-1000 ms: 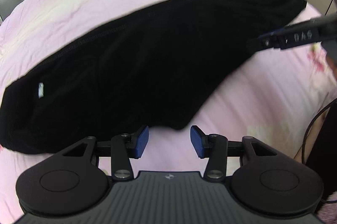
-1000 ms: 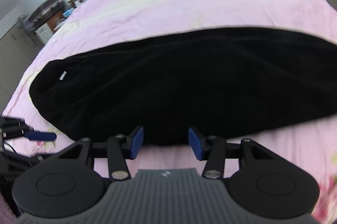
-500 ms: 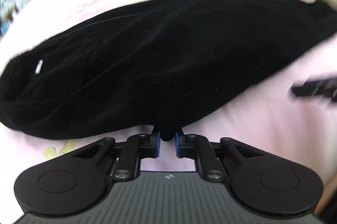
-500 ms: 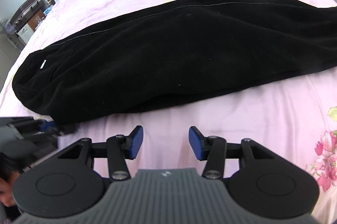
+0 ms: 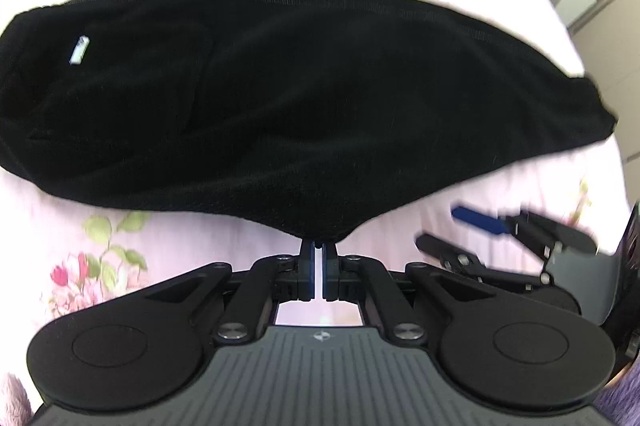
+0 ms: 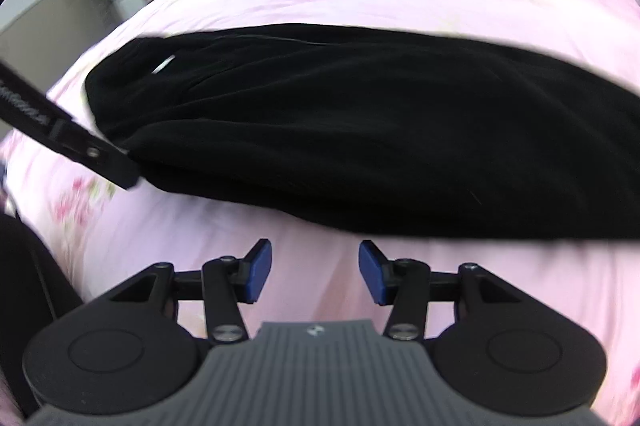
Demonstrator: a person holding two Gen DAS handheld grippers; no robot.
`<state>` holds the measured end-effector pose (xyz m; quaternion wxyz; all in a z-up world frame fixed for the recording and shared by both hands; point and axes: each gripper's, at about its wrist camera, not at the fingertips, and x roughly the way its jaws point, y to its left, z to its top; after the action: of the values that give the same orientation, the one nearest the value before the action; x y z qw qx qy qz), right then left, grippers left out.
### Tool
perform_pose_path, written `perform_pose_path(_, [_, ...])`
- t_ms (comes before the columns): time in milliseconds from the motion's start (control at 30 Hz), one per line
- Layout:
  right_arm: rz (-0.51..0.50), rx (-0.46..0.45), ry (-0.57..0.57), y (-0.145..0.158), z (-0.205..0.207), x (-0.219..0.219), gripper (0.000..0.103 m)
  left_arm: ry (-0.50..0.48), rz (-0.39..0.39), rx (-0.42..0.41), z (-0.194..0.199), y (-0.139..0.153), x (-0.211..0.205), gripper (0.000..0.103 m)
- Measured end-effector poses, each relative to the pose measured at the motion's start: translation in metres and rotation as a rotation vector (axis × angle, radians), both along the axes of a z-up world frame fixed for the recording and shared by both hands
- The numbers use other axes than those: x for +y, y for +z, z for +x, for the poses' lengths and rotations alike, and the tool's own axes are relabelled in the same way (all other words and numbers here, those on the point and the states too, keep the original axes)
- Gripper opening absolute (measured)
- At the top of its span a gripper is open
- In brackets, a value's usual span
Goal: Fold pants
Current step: 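Grasp the waistband edge with the left gripper while the right gripper grasps the cuffs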
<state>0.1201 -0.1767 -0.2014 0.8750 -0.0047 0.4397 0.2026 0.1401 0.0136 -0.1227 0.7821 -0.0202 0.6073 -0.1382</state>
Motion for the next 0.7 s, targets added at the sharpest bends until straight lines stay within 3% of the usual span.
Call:
perform_pose_path(133, [-0.121, -0.057, 0.118, -0.006, 0.012, 0.027, 0.057, 0.001, 0.014, 0.052, 0.0, -0.021, 0.002, 0.002])
perform_pose_path(300, [-0.304, -0.109, 0.25, -0.027, 0.03, 0.036, 0.057, 0.058, -0.052, 0.081, 0.009, -0.029, 0.015, 0.002])
perform_pose_path(400, [-0.376, -0.088, 0.306, -0.03, 0.035, 0.024, 0.056, 0.042, -0.04, 0.069, 0.01, -0.024, 0.016, 0.002])
perform_pose_path(433, [-0.405, -0.067, 0.304, -0.03, 0.038, 0.015, 0.05, 0.036, -0.033, 0.07, 0.011, -0.023, 0.015, 0.002])
perform_pose_path(467, [-0.407, -0.036, 0.291, -0.028, 0.041, 0.004, 0.035, 0.028, -0.026, 0.075, 0.012, -0.025, 0.016, 0.002])
perform_pose_path(500, [-0.395, 0.001, 0.269, -0.027, 0.044, -0.01, 0.028, 0.019, -0.018, 0.08, 0.013, -0.027, 0.016, 0.001])
perform_pose_path(533, [-0.381, 0.046, 0.235, -0.025, 0.048, -0.026, 0.009, 0.006, -0.008, 0.089, 0.014, -0.029, 0.015, 0.001])
perform_pose_path(567, [-0.371, 0.107, 0.196, -0.024, 0.052, -0.041, 0.004, -0.013, 0.007, 0.103, 0.014, -0.032, 0.012, 0.001])
perform_pose_path(667, [-0.29, 0.203, 0.085, -0.014, 0.054, -0.089, 0.005, -0.065, 0.102, 0.164, 0.014, -0.054, 0.006, 0.0])
perform_pose_path(700, [-0.28, 0.221, 0.033, -0.009, 0.054, -0.104, 0.01, -0.082, 0.139, 0.185, 0.013, -0.063, 0.005, 0.0])
